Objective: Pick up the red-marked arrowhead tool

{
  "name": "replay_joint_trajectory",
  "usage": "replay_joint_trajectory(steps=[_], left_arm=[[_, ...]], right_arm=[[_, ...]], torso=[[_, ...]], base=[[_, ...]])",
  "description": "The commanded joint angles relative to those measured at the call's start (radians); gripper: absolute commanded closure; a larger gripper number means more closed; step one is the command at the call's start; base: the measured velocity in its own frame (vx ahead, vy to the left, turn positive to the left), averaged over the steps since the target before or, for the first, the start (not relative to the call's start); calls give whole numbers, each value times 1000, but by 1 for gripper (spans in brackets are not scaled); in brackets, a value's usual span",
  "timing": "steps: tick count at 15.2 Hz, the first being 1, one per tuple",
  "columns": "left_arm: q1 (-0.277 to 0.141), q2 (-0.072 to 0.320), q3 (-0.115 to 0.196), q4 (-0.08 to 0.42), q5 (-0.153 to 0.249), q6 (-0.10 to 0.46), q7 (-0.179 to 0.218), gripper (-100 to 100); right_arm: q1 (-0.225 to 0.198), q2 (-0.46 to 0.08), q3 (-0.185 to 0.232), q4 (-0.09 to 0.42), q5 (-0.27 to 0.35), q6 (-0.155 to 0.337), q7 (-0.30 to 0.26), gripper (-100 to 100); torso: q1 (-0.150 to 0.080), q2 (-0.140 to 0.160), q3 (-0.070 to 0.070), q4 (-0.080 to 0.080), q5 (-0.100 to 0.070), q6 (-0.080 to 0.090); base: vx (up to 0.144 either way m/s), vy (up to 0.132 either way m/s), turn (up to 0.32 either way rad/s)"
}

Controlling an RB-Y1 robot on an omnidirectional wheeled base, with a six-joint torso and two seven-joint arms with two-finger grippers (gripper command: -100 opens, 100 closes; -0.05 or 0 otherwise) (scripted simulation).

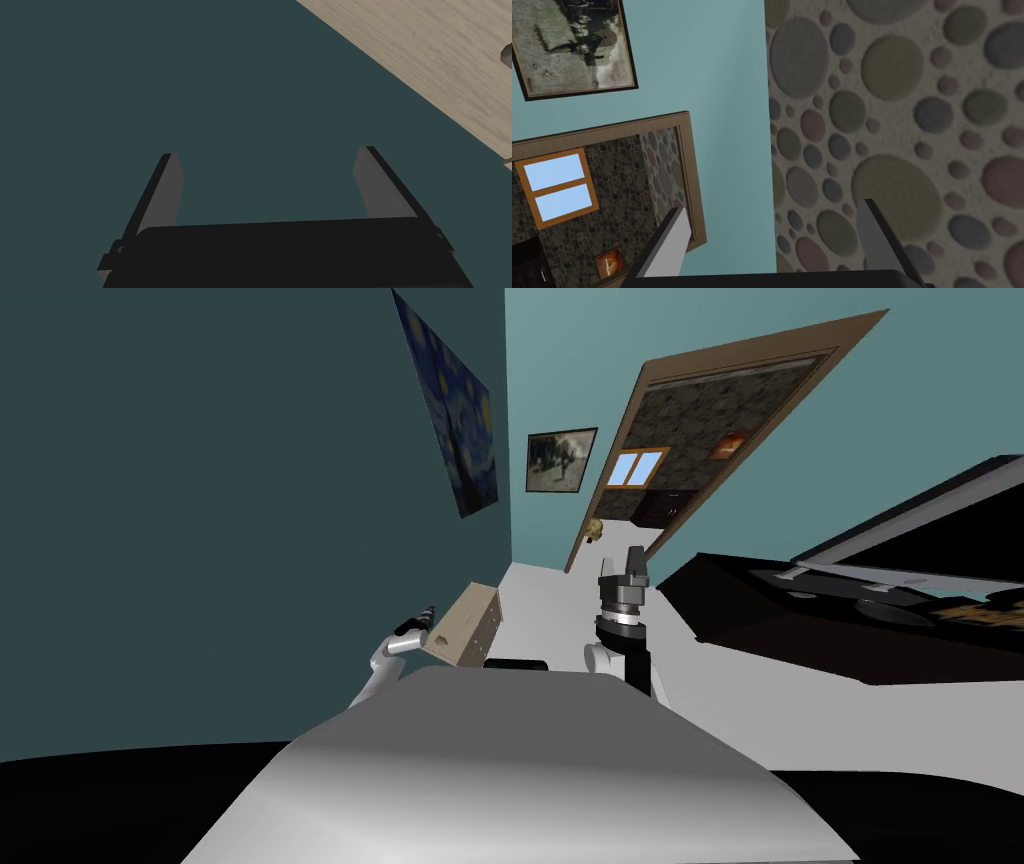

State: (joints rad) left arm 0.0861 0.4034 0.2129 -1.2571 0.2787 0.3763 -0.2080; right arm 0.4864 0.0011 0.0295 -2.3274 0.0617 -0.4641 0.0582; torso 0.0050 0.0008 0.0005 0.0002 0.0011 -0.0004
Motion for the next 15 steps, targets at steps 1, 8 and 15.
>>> replay_joint_trajectory(steps=[1,8,15], left_arm=[[-22,8,9,50,20,50,-3,-100],[-62,22,21,170,56,153,-8,-100],[-117,39,38,309,104,275,-16,-100]], right_arm=[[0,0,0,0,0,0,0,0],[0,0,0,0,0,0,0,0],[0,0,0,0,0,0,0,0]], torso=[[0,0,0,0,0,0],[0,0,0,0,0,0],[-1,-1,0,0,0,0]], base=[[-37,43,-141],[-37,42,-159],[-38,35,-156]])
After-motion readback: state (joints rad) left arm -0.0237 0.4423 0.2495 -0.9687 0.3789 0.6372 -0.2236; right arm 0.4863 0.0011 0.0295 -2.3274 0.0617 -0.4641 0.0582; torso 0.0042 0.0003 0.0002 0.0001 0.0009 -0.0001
